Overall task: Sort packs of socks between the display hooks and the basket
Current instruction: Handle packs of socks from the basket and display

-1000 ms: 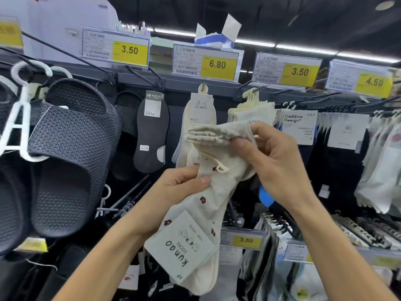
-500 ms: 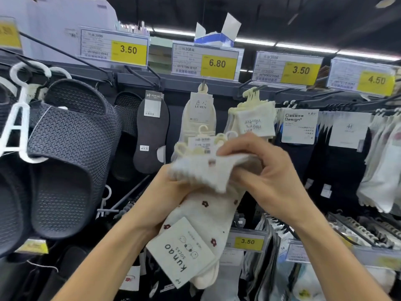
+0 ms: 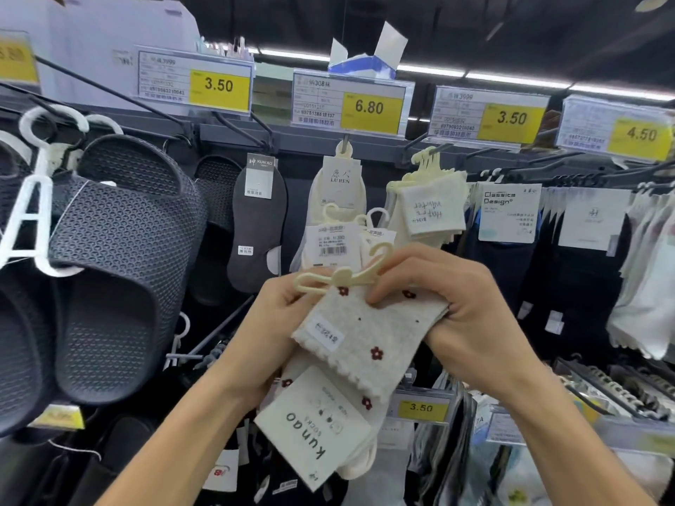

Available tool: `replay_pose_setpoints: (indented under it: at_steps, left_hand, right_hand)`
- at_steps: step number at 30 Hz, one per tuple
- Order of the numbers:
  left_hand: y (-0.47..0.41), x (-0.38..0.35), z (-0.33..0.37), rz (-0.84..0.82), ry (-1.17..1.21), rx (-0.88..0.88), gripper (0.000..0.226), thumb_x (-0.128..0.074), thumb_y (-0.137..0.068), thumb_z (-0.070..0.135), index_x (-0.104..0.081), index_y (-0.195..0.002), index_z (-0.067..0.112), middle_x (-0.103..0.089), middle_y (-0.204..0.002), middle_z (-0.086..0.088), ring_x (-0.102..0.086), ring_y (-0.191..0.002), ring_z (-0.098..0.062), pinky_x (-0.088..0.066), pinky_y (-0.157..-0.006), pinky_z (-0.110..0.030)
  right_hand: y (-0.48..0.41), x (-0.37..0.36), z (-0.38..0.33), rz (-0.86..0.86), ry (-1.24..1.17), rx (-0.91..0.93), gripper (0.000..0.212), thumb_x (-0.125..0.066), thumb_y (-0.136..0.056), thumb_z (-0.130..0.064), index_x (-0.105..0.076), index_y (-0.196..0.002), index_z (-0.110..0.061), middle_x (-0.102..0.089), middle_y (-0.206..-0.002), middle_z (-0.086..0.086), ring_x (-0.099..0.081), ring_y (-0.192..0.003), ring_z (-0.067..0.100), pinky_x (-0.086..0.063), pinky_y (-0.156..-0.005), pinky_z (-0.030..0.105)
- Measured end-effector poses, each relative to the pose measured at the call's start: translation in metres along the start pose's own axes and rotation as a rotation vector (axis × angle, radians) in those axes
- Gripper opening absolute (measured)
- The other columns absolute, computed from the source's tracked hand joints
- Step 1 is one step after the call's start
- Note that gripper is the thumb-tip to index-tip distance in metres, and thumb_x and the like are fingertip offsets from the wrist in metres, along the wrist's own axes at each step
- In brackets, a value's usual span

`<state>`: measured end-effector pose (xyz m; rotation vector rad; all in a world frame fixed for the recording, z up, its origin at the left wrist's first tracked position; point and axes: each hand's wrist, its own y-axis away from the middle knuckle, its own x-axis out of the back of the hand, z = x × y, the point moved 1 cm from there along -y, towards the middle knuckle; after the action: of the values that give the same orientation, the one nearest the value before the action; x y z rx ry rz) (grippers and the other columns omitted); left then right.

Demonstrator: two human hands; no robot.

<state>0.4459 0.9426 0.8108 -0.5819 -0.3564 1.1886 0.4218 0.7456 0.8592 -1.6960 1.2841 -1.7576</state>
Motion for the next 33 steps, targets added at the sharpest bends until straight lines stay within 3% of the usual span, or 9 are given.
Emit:
replay_pose_setpoints:
  at_steps: [3, 7, 11, 13, 17, 21, 24, 29, 33]
  left_hand:
    - [0.002, 0.002, 0.007, 0.032, 0.177, 0.086, 0.041, -0.058, -0.086, 0.051, -0.080, -0.095, 0.017, -0.076, -0.109, -0.008, -0.072, -0.104, -0.021, -0.055, -0.089, -0.037]
    - [0.004, 0.004, 0.014, 0.084, -0.016, -0.105, 0.055, -0.071, -0.067, 0.073, -0.077, -0.097, 0.027, -0.076, -0.109, -0.005, -0.070, -0.107, -0.024, -0.054, -0.089, -0.041]
    - [0.002, 0.001, 0.014, 0.173, -0.093, -0.221, 0.020, -0.070, -0.080, 0.046, -0.070, -0.073, 0.027, -0.069, -0.073, 0.010, -0.065, -0.070, -0.003, -0.051, -0.063, -0.015]
    - [0.002, 0.000, 0.011, 0.196, -0.099, -0.231, 0.024, -0.070, -0.087, 0.037, -0.066, -0.067, 0.025, -0.063, -0.066, 0.012, -0.059, -0.062, -0.001, -0.048, -0.058, -0.013]
    - [0.002, -0.002, 0.010, 0.238, -0.087, -0.261, 0.030, -0.066, -0.088, 0.033, -0.061, -0.068, 0.010, -0.063, -0.066, 0.006, -0.058, -0.063, -0.004, -0.049, -0.058, -0.015]
    - [0.002, -0.005, 0.014, 0.249, -0.009, -0.264, 0.026, -0.062, -0.090, 0.028, -0.062, -0.065, 0.020, -0.060, -0.060, 0.008, -0.055, -0.052, -0.002, -0.044, -0.046, -0.013]
    - [0.002, -0.004, 0.015, 0.259, -0.080, -0.290, 0.027, -0.062, -0.092, 0.030, -0.067, -0.066, 0.025, -0.068, -0.065, 0.010, -0.062, -0.058, -0.002, -0.047, -0.054, -0.012]
    - [0.002, -0.003, 0.015, 0.243, -0.097, -0.284, 0.027, -0.064, -0.091, 0.034, -0.067, -0.066, 0.025, -0.066, -0.067, 0.011, -0.061, -0.062, -0.004, -0.047, -0.058, -0.013]
    - [0.000, -0.003, 0.016, 0.240, -0.049, -0.269, 0.026, -0.064, -0.090, 0.033, -0.068, -0.065, 0.024, -0.066, -0.066, 0.008, -0.060, -0.061, -0.005, -0.048, -0.056, -0.014]
  right_hand:
    - [-0.001, 0.006, 0.002, 0.081, 0.009, -0.032, 0.024, -0.078, -0.076, 0.008, -0.077, -0.086, -0.015, -0.070, -0.103, -0.007, -0.067, -0.099, 0.012, -0.049, -0.083, 0.017]
    - [-0.003, 0.005, 0.003, 0.147, 0.034, -0.080, 0.043, -0.075, -0.068, 0.023, -0.078, -0.086, -0.016, -0.071, -0.103, -0.009, -0.067, -0.100, 0.009, -0.051, -0.083, 0.016]
    - [-0.003, 0.002, 0.002, 0.179, 0.015, -0.092, 0.051, -0.071, -0.066, 0.026, -0.079, -0.090, -0.018, -0.070, -0.103, -0.010, -0.067, -0.102, 0.011, -0.050, -0.083, 0.016]
    - [-0.003, 0.000, 0.001, 0.190, -0.002, -0.068, 0.048, -0.069, -0.069, 0.026, -0.078, -0.092, -0.016, -0.070, -0.107, -0.007, -0.067, -0.104, 0.014, -0.049, -0.085, 0.016]
    - [-0.004, -0.002, -0.001, 0.227, -0.099, -0.066, 0.030, -0.076, -0.076, 0.011, -0.078, -0.088, -0.016, -0.063, -0.119, 0.002, -0.062, -0.103, 0.017, -0.049, -0.085, 0.016]
    - [-0.003, -0.005, -0.003, 0.164, -0.150, -0.027, 0.014, -0.077, -0.077, -0.001, -0.078, -0.080, -0.014, -0.061, -0.121, 0.006, -0.057, -0.101, 0.021, -0.049, -0.083, 0.024]
    - [-0.004, -0.002, -0.004, 0.227, -0.189, -0.010, 0.006, -0.077, -0.076, -0.007, -0.078, -0.075, -0.013, -0.062, -0.117, 0.005, -0.057, -0.095, 0.020, -0.048, -0.080, 0.026]
    - [-0.005, -0.004, -0.004, 0.243, -0.139, -0.026, 0.014, -0.078, -0.075, -0.004, -0.076, -0.080, -0.016, -0.060, -0.116, 0.005, -0.057, -0.095, 0.015, -0.046, -0.082, 0.020]
    - [-0.003, -0.005, -0.002, 0.203, -0.088, -0.023, 0.030, -0.076, -0.079, -0.001, -0.071, -0.103, -0.019, -0.059, -0.116, 0.006, -0.060, -0.109, 0.017, -0.047, -0.089, 0.019]
